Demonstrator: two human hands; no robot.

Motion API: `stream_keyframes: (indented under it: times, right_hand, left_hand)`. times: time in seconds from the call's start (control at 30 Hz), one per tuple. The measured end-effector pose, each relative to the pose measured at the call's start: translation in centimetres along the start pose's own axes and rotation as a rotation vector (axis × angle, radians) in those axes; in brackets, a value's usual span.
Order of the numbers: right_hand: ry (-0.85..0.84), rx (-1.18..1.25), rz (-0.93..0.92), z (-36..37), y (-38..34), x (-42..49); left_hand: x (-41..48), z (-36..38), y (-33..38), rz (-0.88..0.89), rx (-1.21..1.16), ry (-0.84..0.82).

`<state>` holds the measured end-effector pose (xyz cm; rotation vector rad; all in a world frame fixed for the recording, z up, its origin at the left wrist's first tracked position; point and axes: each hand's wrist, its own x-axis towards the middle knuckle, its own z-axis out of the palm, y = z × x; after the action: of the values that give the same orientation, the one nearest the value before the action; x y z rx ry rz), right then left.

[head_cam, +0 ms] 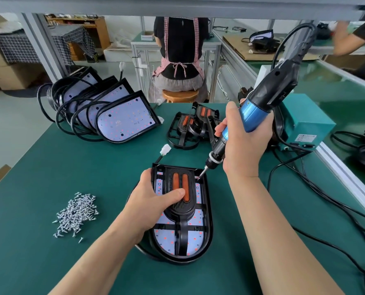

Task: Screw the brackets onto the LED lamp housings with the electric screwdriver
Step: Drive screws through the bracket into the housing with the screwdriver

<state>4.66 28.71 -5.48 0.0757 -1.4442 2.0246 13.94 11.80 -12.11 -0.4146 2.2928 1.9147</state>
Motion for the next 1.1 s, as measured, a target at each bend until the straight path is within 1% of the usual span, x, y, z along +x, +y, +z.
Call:
stream_keyframes:
  times: [0.17,0.43,0.53,0.67,0.87,0.97,1.1]
  right_hand:
    - [-0.037,-0.016,-0.008,0.4,0.0,-0.3]
    - [-0.078,-0.066,-0.075,1.0,0.2,-0.5]
    - [-0.131,-0.082,-0.061,1.4,0.5,-0.3]
    - [-0.198,-0.067,0.021,1.2,0.6,0.1]
    - [-0.378,-0.011,0.086,1.1,0.2,-0.1]
    - [-0.35,0.067,0.118,0.9,-1.1,0.1]
    - [-0.173,0.329,0.12,-0.3,-3.6,2.1]
  left_hand:
    - [0.1,0.1,0.1,0.01,-0.011,-0.005]
    - [0.2,0.2,0.0,0.039,-0.05,-0.019]
    - [0.4,0.1,-0.1,0.04,-0.061,-0.009]
    - [0.4,0.3,-0.2,0.023,-0.095,-0.007]
    - [0.5,0.1,0.0,0.0,-0.099,-0.019]
    - [0.2,0.1,0.2,-0.003,-0.093,-0.039]
    - [0.2,0.0,0.6,0.006,-0.09,-0.046]
